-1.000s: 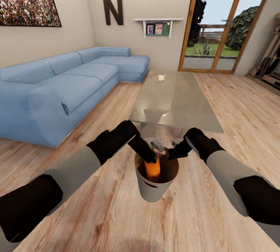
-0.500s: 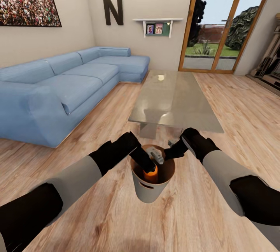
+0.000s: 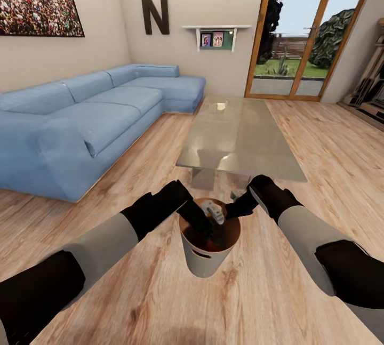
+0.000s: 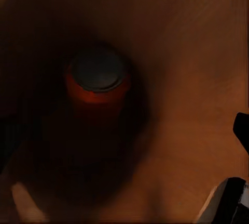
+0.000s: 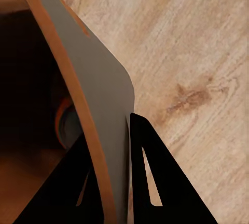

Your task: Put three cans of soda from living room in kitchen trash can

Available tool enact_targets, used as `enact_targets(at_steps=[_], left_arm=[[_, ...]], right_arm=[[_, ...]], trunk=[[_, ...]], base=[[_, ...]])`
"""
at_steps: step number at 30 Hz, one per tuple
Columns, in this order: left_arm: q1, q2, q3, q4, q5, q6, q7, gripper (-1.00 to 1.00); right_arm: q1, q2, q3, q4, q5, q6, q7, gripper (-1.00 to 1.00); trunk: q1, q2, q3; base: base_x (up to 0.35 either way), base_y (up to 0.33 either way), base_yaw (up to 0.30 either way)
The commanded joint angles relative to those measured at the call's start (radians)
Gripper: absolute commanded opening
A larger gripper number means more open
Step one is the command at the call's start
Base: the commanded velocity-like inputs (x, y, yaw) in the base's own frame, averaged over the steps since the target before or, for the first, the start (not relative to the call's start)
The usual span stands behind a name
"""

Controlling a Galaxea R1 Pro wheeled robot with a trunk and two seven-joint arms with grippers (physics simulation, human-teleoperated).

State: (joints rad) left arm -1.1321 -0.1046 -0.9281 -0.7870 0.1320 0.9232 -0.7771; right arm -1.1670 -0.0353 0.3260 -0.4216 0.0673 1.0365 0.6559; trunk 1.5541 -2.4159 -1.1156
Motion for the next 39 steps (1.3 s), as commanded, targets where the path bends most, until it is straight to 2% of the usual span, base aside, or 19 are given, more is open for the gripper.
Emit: enact_targets(at_steps=[1,6,8,9,12,13,14,15,16,17,19,20,22,23,25,26,28,33,39], left_arm=[[0.0,0.001,0.001,-0.002,0.0,-0.002,-0.001,1.0],[0.001,0.02,0.017,-0.052,0.007,-0.023,-0.009,1.0],[0.006,0.072,0.049,-0.117,0.014,-0.028,-0.013,1.0],[0.033,0.175,0.147,-0.248,0.038,-0.03,-0.028,1.0],[0.079,0.252,0.273,-0.363,0.062,-0.03,-0.037,1.0],[0.118,0.3,0.37,-0.441,0.072,-0.029,-0.041,1.0],[0.141,0.323,0.418,-0.478,0.075,-0.029,-0.042,1.0],[0.19,0.362,0.515,-0.543,0.08,-0.031,-0.042,1.0],[0.19,0.362,0.515,-0.543,0.08,-0.031,-0.042,1.0],[0.27,0.4,0.659,-0.606,0.084,-0.038,-0.042,1.0],[0.324,0.415,0.761,-0.628,0.082,-0.056,-0.039,1.0],[0.403,0.424,0.904,-0.638,0.078,-0.125,-0.021,1.0],[0.459,0.425,0.971,-0.633,0.075,-0.194,0.019,1.0],[0.524,0.425,1.015,-0.625,0.072,-0.271,0.08,1.0],[0.623,0.418,1.053,-0.601,0.063,-0.405,0.206,1.0],[0.716,0.397,1.076,-0.506,0.049,-0.603,0.404,1.0],[0.758,0.362,1.058,-0.4,0.044,-0.738,0.525,1.0],[0.786,0.325,1.006,-0.307,0.042,-0.819,0.591,1.0],[0.799,0.28,0.945,-0.212,0.042,-0.848,0.613,1.0]], right_arm=[[0.0,0.0,-0.006,0.0,-0.037,0.011,0.008,-1.0],[0.0,-0.008,-0.007,0.0,-0.037,0.011,0.009,-1.0],[0.0,-0.013,-0.008,-0.001,-0.037,0.011,0.009,-1.0],[0.0,-0.024,-0.008,0.0,-0.037,0.011,0.009,-1.0],[0.001,-0.036,-0.007,0.0,-0.037,0.011,0.009,-1.0],[0.002,-0.049,-0.007,0.0,-0.037,0.011,0.009,-1.0],[0.003,-0.057,-0.007,0.0,-0.037,0.011,0.009,-1.0],[0.004,-0.073,-0.007,-0.001,-0.037,0.011,0.008,-1.0],[0.004,-0.073,-0.007,-0.001,-0.037,0.011,0.008,-1.0],[0.006,-0.098,-0.006,-0.001,-0.037,0.011,0.004,-1.0],[0.007,-0.119,-0.006,-0.001,-0.037,0.011,0.003,-1.0],[0.009,-0.147,-0.006,-0.002,-0.037,0.011,0.001,-1.0],[0.01,-0.166,-0.006,-0.002,-0.037,0.011,-0.001,-1.0],[0.011,-0.184,-0.007,-0.002,-0.037,0.011,-0.001,-1.0],[0.02,-0.21,-0.007,-0.003,-0.037,0.011,0.0,-1.0],[0.049,-0.232,-0.009,-0.003,-0.038,0.011,0.0,-1.0],[0.074,-0.246,-0.011,-0.004,-0.039,0.011,0.001,-1.0],[0.113,-0.26,-0.012,-0.007,-0.042,0.007,0.001,-1.0],[0.208,-0.252,-0.072,-0.028,-0.04,-0.091,-0.014,-1.0]], trunk=[[0.0,0.0,0.0],[0.0,0.0,0.0],[0.0,0.0,0.0],[0.0,0.0,0.0],[0.0,0.0,0.0],[0.0,0.0,0.0],[0.0,0.0,0.0],[0.0,0.0,0.0],[0.0,0.0,0.0],[0.0,0.0,0.0],[0.0,0.0,0.0],[0.0,0.0,0.0],[0.0,0.0,0.0],[0.0,0.0,0.0],[0.0,0.0,0.0],[0.0,0.0,0.0],[0.0,0.0,0.0],[0.0,0.0,0.0],[0.0,0.0,0.0]], base=[[0.0,0.0,0.0],[0.0,0.0,0.0],[0.0,0.0,0.0],[0.0,0.0,0.0],[0.0,0.0,0.0],[0.0,0.0,0.0],[0.0,0.0,0.0],[0.0,0.0,0.0],[0.0,0.0,0.0],[0.0,0.0,0.0],[0.0,0.0,0.0],[0.0,0.0,0.0],[0.0,0.0,0.0],[0.0,0.0,0.0],[0.0,0.0,0.0],[0.0,0.0,0.0],[0.0,0.0,0.0],[0.0,0.0,0.0],[0.0,0.0,0.0]])
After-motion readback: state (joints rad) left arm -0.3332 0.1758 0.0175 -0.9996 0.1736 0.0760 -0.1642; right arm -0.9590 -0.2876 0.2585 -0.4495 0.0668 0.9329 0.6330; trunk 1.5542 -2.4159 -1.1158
